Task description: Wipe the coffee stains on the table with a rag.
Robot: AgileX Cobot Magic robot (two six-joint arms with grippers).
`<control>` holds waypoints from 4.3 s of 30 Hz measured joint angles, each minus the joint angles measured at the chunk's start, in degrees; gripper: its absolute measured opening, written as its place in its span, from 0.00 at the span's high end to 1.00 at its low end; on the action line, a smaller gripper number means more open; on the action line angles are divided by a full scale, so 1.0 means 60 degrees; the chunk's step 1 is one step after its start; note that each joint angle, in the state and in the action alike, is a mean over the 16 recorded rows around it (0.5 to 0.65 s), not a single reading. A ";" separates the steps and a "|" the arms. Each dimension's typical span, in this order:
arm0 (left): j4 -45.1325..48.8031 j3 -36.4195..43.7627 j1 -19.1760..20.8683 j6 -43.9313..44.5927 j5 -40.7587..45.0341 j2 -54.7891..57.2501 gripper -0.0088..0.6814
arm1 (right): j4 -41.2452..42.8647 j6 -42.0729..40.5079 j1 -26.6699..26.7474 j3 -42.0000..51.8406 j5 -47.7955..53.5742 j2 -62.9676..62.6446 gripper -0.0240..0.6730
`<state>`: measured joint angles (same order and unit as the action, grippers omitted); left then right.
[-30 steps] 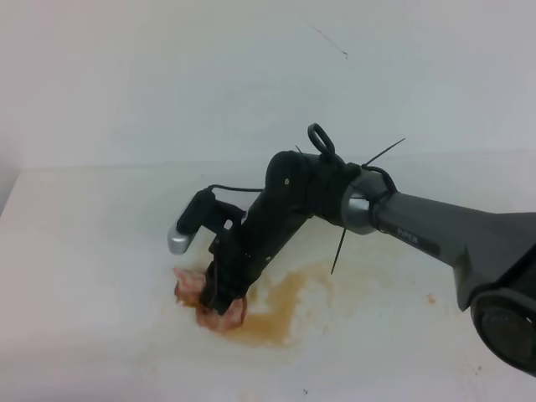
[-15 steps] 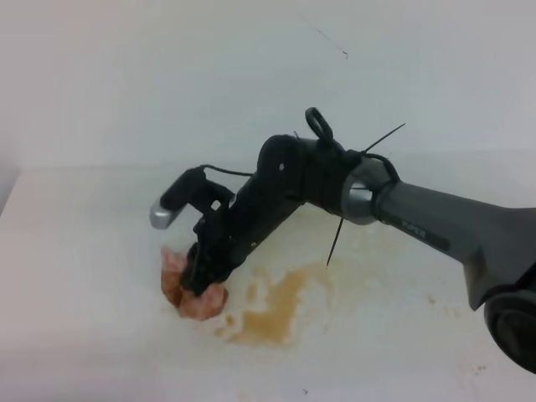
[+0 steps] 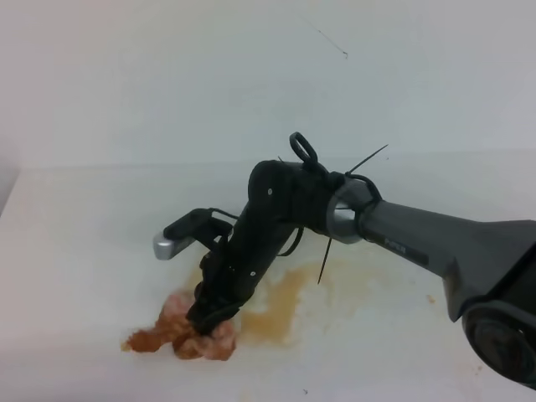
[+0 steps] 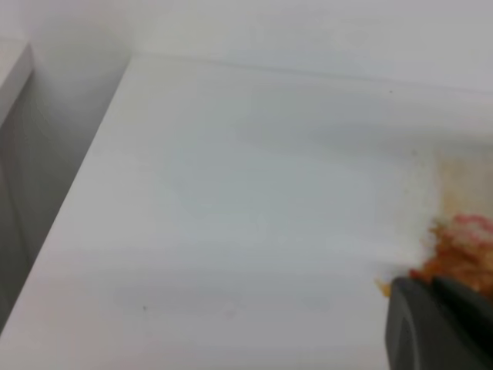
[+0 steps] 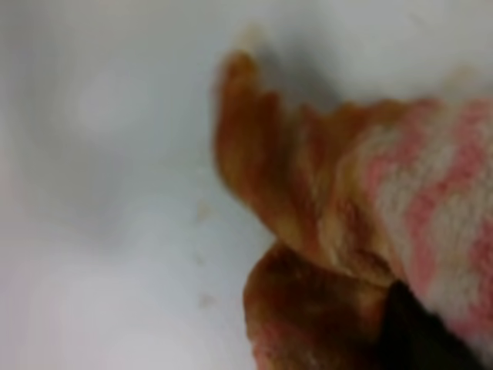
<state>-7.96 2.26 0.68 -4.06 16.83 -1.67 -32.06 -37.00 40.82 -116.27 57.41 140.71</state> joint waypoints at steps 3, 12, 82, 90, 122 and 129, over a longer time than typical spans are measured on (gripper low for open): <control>0.0000 0.0000 0.0000 0.0000 0.0000 0.0000 0.99 | 0.0443 0.0670 -0.0222 0.0250 -0.0020 0.0035 0.91; 0.0000 0.0000 0.0000 0.0000 0.0000 0.0000 0.99 | 0.1170 0.1821 -0.1553 0.1556 -0.0495 -0.0462 0.91; 0.0000 0.0000 0.0000 0.0000 0.0010 0.0000 0.99 | -0.0049 -0.3791 -0.3020 0.7420 -0.2874 -0.4599 0.52; 0.0000 -0.0024 -0.0001 0.0000 0.0010 0.0017 0.99 | 0.0911 -0.3098 -0.3020 0.7408 -0.3688 -0.4083 0.50; 0.0000 0.0000 0.0000 0.0000 0.0000 0.0000 0.99 | -0.2900 -0.5427 -0.3051 0.5830 -0.1365 -0.4369 0.93; 0.0000 0.0000 0.0000 0.0000 0.0000 0.0000 0.99 | -0.2821 -0.5824 -0.3083 0.5795 -0.0883 -0.4337 0.93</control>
<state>-7.96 2.26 0.68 -4.06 16.83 -1.67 -48.98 -71.94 22.32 -81.49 52.11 114.69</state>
